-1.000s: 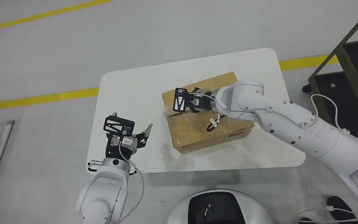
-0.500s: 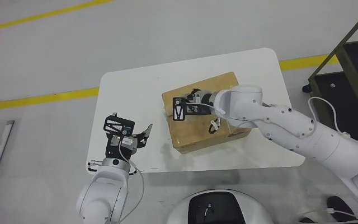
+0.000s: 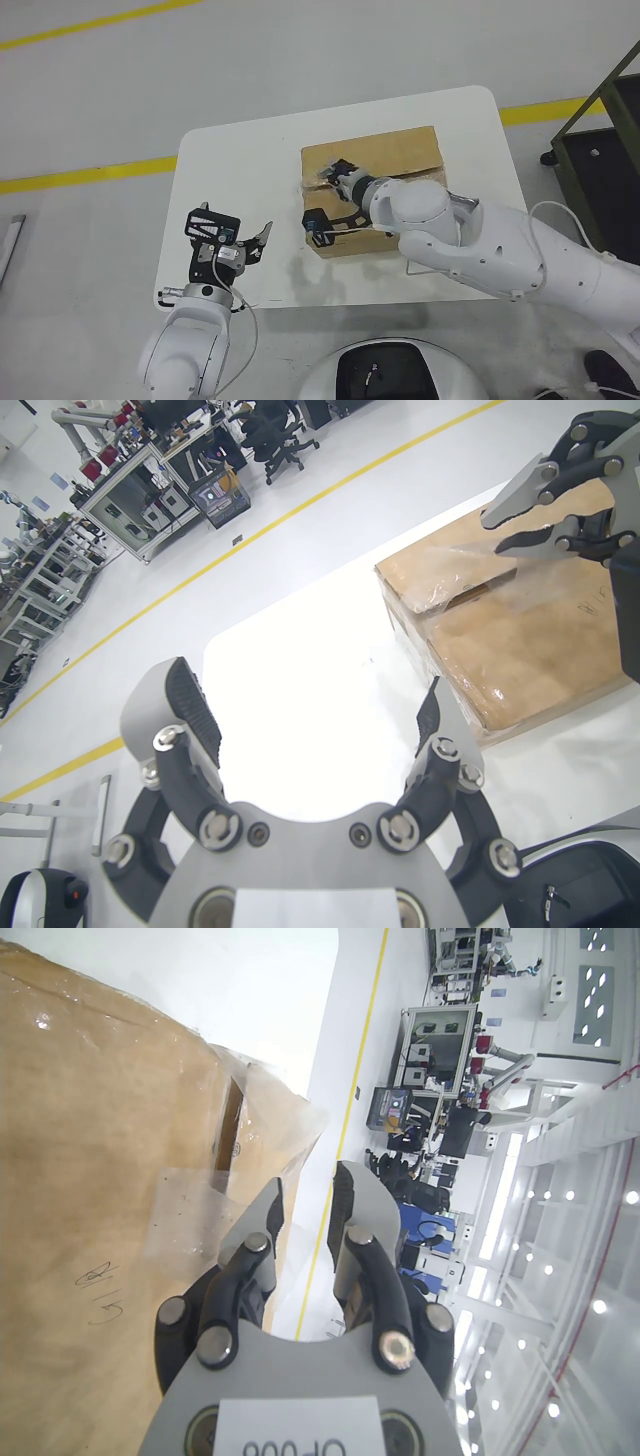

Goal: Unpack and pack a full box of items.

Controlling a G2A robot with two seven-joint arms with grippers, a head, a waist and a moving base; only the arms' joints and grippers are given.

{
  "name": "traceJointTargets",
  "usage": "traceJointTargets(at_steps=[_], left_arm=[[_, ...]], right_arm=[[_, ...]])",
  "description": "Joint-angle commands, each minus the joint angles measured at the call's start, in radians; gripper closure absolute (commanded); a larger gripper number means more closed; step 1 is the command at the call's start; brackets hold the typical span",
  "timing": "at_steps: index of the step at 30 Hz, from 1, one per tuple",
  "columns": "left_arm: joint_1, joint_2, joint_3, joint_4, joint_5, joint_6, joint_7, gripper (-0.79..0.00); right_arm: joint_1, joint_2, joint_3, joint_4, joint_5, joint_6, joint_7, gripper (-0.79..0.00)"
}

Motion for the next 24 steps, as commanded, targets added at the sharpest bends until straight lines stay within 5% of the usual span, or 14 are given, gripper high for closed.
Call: traceJointTargets(at_steps=[1, 24], left_arm=[[-0.001, 0.0, 0.002, 0.002, 0.001, 0.001, 0.0, -0.785], [-0.017, 0.0, 0.027, 0.009, 0.017, 0.002, -0.011, -0.785]], right_arm=[[-0.002, -0.004, -0.004, -0.006, -0.056, -0.016, 0.008, -0.785], [-0.207, 0.115, 0.408, -0.107, 0.035, -0.281, -0.207, -0.785]])
